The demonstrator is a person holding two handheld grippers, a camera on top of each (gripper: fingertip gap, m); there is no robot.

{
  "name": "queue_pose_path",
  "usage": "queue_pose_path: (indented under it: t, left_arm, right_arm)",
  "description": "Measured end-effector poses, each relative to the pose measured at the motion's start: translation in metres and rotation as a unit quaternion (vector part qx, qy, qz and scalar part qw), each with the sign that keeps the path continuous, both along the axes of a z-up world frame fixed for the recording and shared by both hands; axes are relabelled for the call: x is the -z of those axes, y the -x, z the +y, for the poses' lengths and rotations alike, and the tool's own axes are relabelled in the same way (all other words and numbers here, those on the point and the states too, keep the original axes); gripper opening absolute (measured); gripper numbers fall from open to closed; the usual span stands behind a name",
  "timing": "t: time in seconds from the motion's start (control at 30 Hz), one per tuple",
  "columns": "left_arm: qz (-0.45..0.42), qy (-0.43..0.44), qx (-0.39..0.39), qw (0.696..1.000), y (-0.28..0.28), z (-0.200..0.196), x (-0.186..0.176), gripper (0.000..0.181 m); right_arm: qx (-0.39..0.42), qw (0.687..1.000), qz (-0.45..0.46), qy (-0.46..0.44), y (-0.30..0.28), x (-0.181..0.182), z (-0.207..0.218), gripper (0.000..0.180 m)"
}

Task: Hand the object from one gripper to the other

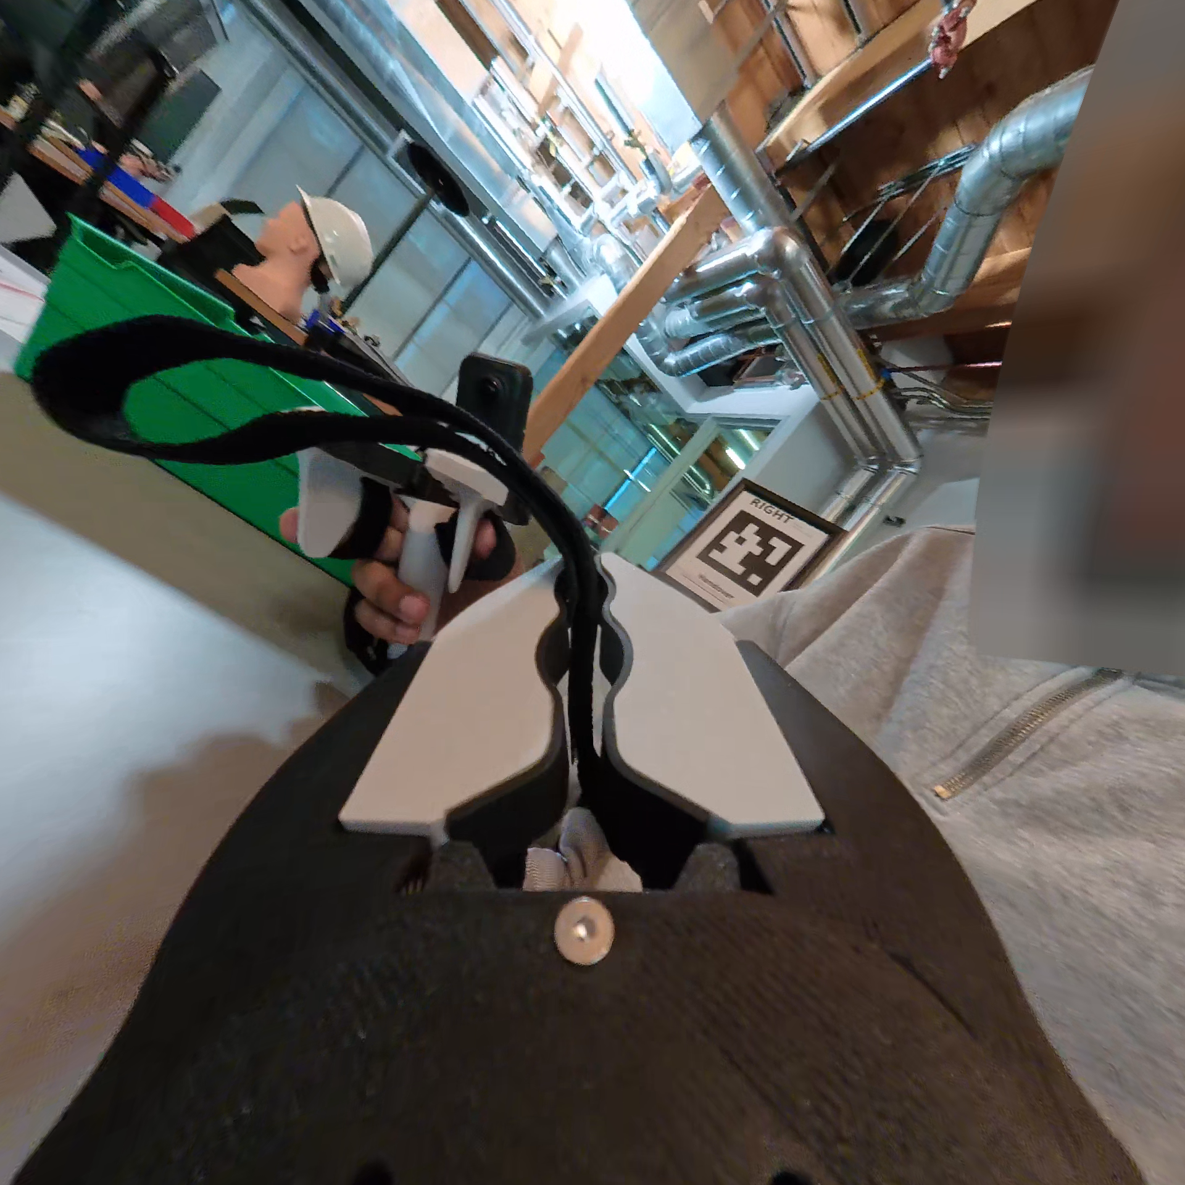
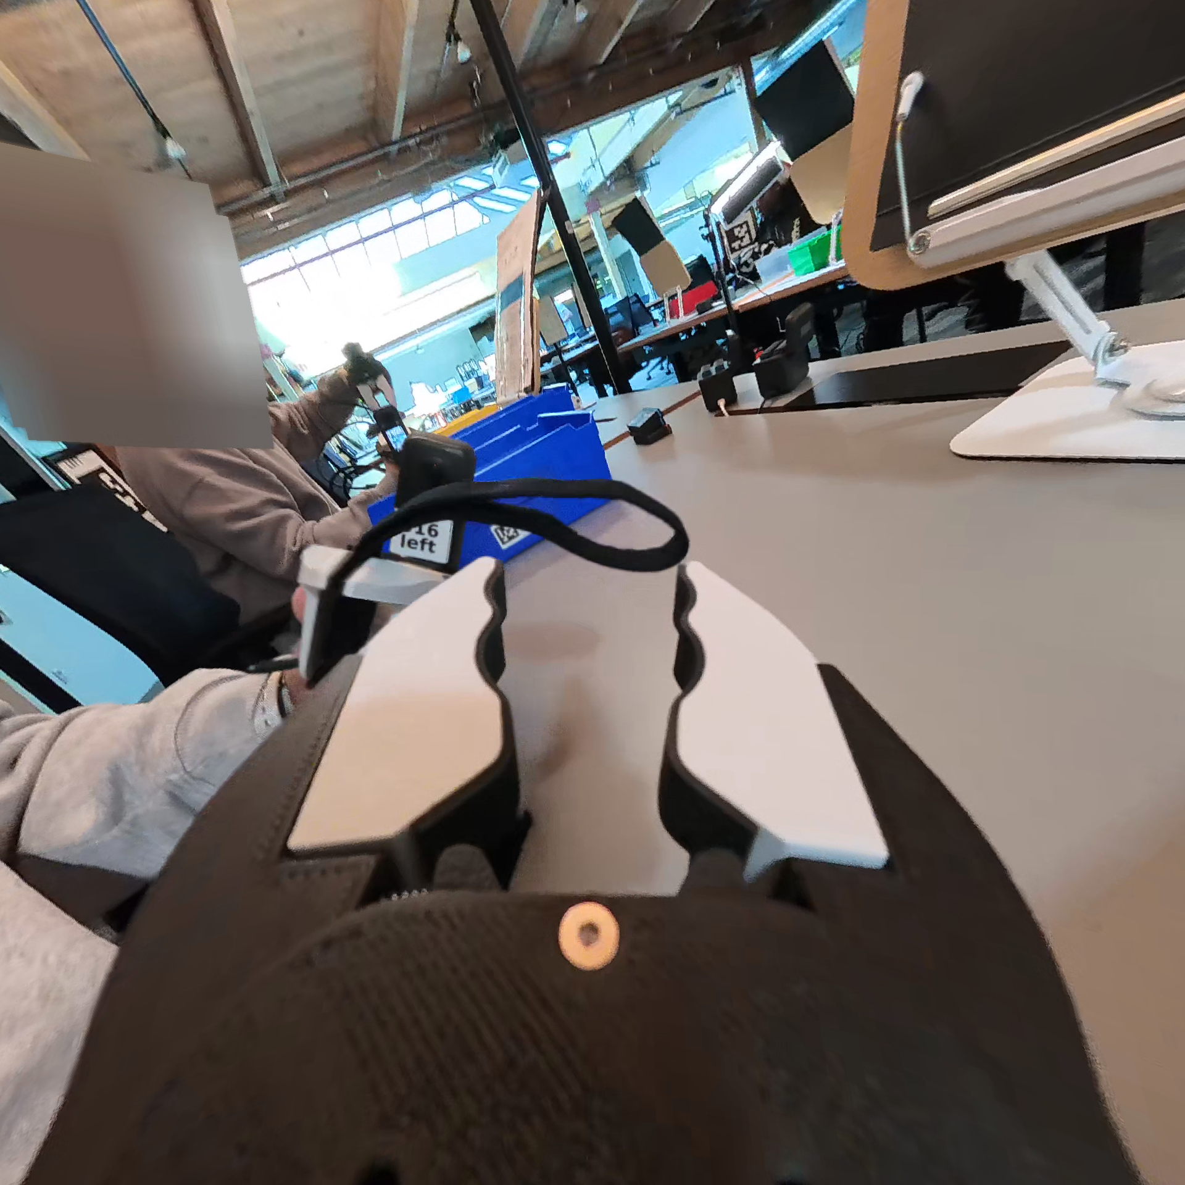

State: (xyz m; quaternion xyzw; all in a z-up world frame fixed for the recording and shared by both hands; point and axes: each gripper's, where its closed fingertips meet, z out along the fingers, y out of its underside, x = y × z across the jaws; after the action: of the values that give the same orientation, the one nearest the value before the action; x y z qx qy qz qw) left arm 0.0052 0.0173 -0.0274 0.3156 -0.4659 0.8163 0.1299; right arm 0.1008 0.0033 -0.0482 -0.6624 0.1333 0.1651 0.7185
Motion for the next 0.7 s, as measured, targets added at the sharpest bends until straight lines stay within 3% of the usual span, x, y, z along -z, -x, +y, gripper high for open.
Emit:
queue_pose_path:
  t: [0.2, 0.43, 0.7]
  left_arm:
    - [-0.026, -0.053, -0.051, 0.997, -0.005, 0.0, 0.004, 0.003]
    - [-0.069, -0.143, -0.081, 0.984, -0.005, -0.017, 0.014, 0.003]
    - [-0.094, -0.229, -0.087, 0.965, -0.005, -0.031, 0.029, 0.003]
  right_arm:
    - [-0.06, 0.998, 0.032, -0.019, 0.021, -0.004, 0.006, 0.045]
    - [-0.193, 0.947, 0.231, -0.113, 0.053, -0.021, 0.012, 0.041]
    - [-0.241, 0.933, 0.249, -0.094, 0.076, -0.017, 0.019, 0.038]
